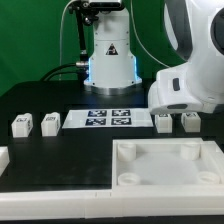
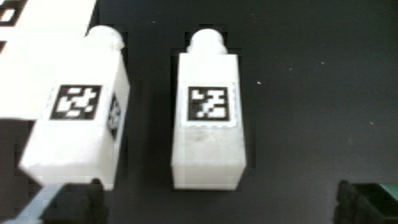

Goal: Assemble one leg

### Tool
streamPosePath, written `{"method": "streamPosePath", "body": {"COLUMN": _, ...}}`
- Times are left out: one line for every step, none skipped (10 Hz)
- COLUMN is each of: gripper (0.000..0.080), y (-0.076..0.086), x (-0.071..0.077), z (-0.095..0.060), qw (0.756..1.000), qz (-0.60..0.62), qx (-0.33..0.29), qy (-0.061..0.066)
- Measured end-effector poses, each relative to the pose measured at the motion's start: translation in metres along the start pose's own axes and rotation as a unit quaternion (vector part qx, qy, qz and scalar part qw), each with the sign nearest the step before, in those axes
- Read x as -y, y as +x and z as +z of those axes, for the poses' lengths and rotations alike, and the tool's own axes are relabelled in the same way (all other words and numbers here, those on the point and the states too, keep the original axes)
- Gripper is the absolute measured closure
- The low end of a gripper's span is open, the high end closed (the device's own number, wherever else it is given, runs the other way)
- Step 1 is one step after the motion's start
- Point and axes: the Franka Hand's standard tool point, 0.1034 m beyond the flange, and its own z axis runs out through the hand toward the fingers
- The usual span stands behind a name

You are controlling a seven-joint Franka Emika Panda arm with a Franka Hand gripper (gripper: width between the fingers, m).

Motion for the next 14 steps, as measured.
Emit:
{"method": "streamPosePath", "body": {"gripper": 0.015, "y": -0.003, "x": 0.005, "z": 0.013, "qw": 1.0, "qz": 0.0, "qx": 0.004, "qy": -0.006}}
{"method": "streamPosePath", "body": {"gripper": 0.015, "y": -0.004, "x": 0.011, "z": 0.026, "qw": 1.0, "qz": -0.005, "qx": 0.001, "qy": -0.012}}
{"method": "streamPosePath", "body": {"gripper": 0.015, "y": -0.005, "x": 0.013, "z": 0.037, "qw": 1.0, "qz": -0.006, "qx": -0.003, "qy": -0.015}}
{"method": "streamPosePath", "body": {"gripper": 0.015, "y": -0.004, "x": 0.012, "z": 0.047, "qw": 1.0, "qz": -0.006, "qx": -0.004, "qy": -0.016}}
{"method": "streamPosePath", "body": {"gripper": 0.015, "y": -0.004, "x": 0.011, "z": 0.052, "qw": 1.0, "qz": -0.006, "qx": -0.003, "qy": -0.016}}
{"method": "streamPosePath", "body": {"gripper": 0.015, "y": -0.004, "x": 0.01, "z": 0.054, "qw": 1.0, "qz": -0.009, "qx": -0.003, "qy": -0.016}}
{"method": "streamPosePath", "body": {"gripper": 0.015, "y": -0.003, "x": 0.007, "z": 0.055, "qw": 1.0, "qz": -0.015, "qx": -0.004, "qy": -0.016}}
{"method": "streamPosePath", "body": {"gripper": 0.015, "y": -0.003, "x": 0.006, "z": 0.055, "qw": 1.0, "qz": -0.015, "qx": -0.005, "qy": -0.015}}
{"method": "streamPosePath", "body": {"gripper": 0.015, "y": -0.003, "x": 0.006, "z": 0.055, "qw": 1.0, "qz": -0.015, "qx": -0.004, "qy": -0.015}}
{"method": "streamPosePath", "body": {"gripper": 0.0271, "y": -0.003, "x": 0.006, "z": 0.055, "qw": 1.0, "qz": -0.015, "qx": -0.004, "qy": -0.015}}
{"method": "streamPosePath", "body": {"gripper": 0.0408, "y": -0.003, "x": 0.006, "z": 0.055, "qw": 1.0, "qz": -0.015, "qx": -0.004, "qy": -0.015}}
{"method": "streamPosePath", "body": {"gripper": 0.0408, "y": -0.003, "x": 0.006, "z": 0.055, "qw": 1.0, "qz": -0.015, "qx": -0.004, "qy": -0.015}}
{"method": "streamPosePath", "body": {"gripper": 0.0508, "y": -0.003, "x": 0.006, "z": 0.055, "qw": 1.0, "qz": -0.015, "qx": -0.004, "qy": -0.015}}
{"method": "streamPosePath", "body": {"gripper": 0.0508, "y": -0.003, "x": 0.006, "z": 0.055, "qw": 1.0, "qz": -0.015, "qx": -0.004, "qy": -0.015}}
